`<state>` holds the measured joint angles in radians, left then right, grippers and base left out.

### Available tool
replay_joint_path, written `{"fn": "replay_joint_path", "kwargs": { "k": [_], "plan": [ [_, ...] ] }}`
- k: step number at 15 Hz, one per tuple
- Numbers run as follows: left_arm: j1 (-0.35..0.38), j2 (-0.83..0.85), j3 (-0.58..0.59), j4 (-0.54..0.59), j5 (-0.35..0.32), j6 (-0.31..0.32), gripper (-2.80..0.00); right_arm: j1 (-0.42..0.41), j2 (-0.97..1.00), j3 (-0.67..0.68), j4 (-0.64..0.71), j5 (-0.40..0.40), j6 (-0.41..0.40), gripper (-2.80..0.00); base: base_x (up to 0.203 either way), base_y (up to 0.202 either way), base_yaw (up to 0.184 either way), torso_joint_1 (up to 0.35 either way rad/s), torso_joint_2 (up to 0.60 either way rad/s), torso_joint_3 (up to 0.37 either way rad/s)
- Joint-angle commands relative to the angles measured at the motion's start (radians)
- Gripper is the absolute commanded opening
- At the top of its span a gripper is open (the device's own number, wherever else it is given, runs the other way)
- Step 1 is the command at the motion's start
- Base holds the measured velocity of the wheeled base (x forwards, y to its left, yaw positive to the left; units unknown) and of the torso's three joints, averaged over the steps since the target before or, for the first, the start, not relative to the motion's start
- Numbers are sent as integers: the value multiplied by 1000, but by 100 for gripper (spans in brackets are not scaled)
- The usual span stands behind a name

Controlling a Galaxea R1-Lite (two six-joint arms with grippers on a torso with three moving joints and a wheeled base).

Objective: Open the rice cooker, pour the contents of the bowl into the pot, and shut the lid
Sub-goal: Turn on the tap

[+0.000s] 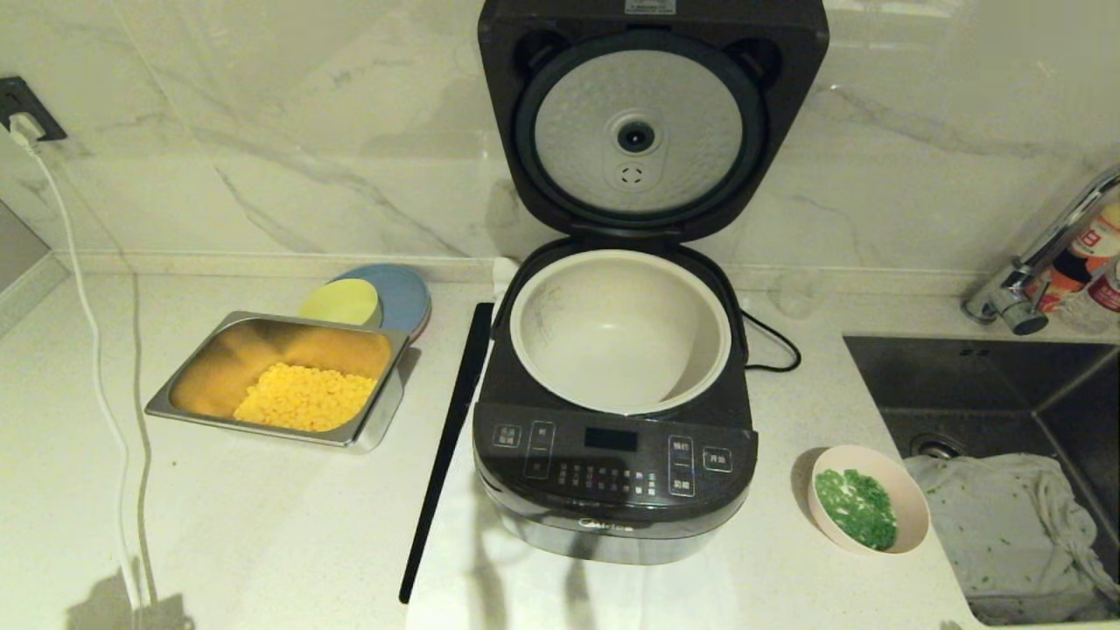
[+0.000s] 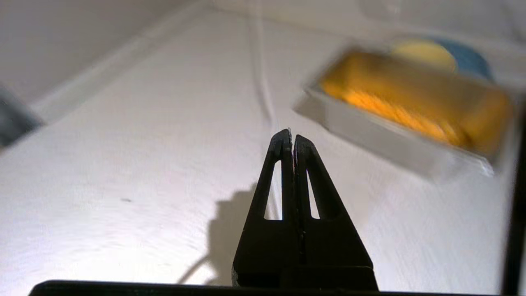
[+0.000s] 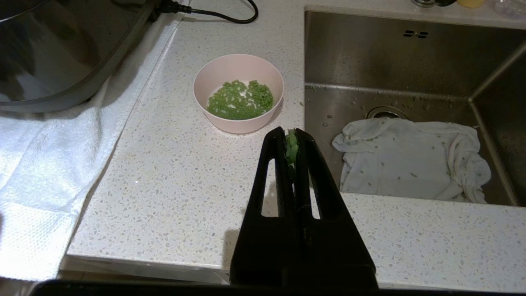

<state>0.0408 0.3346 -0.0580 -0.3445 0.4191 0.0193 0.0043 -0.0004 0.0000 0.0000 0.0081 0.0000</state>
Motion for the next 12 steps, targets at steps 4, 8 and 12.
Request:
{"fn": "replay_joint_path", "kwargs": {
  "k": [4, 8, 12],
  "plan": [
    [21, -55, 67, 153, -487, 9, -280, 0, 0, 0, 0, 0, 0, -280, 0, 0, 0, 0, 0, 0],
    [21, -55, 67, 213, -491, 115, -280, 0, 0, 0, 0, 0, 0, -280, 0, 0, 0, 0, 0, 0],
    [21, -57, 67, 325, -463, 125, -280, 0, -1, 0, 1, 2, -7, -280, 0, 0, 0, 0, 0, 0]
  ]
}}
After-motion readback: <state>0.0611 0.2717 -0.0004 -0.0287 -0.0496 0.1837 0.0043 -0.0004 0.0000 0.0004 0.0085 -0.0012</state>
